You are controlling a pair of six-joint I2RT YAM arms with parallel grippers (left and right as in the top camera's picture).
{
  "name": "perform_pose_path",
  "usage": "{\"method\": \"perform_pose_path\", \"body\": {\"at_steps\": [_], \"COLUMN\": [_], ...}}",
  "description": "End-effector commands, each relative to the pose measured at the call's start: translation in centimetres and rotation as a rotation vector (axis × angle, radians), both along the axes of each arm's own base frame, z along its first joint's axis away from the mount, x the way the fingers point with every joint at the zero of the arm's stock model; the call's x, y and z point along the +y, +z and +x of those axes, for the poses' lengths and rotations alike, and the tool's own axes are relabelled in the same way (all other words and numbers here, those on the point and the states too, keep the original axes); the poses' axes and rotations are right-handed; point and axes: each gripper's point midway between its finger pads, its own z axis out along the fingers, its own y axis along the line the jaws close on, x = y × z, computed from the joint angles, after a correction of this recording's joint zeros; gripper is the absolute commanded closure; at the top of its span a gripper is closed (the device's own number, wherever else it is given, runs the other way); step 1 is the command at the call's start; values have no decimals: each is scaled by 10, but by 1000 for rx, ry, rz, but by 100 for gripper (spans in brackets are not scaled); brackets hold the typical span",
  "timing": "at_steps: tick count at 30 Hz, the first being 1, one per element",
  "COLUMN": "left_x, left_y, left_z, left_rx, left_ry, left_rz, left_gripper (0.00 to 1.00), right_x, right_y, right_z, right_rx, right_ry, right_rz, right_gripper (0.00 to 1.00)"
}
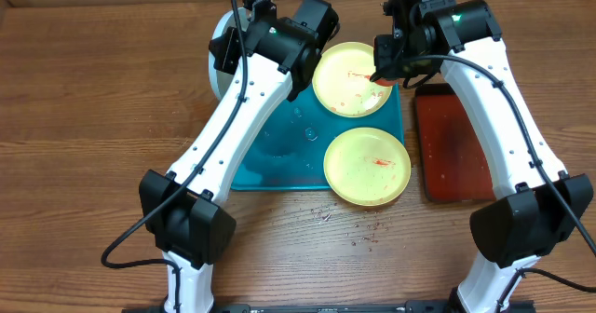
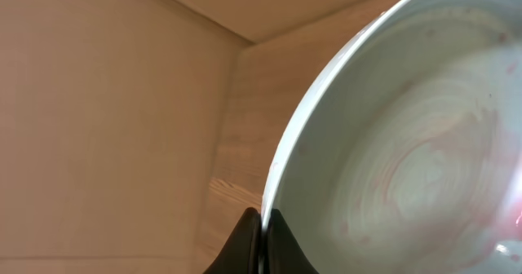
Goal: Clean dirty plates on tray and stack at the side
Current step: 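Lift the white plate with the left gripper, raise the sponge right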
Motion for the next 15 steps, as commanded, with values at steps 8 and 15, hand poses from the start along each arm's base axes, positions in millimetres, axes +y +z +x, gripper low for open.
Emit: {"method": "perform_pose_path", "body": {"at_steps": [8, 15], "left_x": [-11, -13], "left_y": [43, 42], "left_z": [-5, -5], "left_rx": [-165, -161], "left_ry": [-4, -9], "left_rz": [90, 83], "left_gripper": [96, 96], "right_x": [-5, -5], "right_y": [25, 24], "right_z": [0, 0], "right_rx": [-64, -63], "right_ry": [-14, -14], "right_rz": [11, 10], "right_gripper": [96, 96]}}
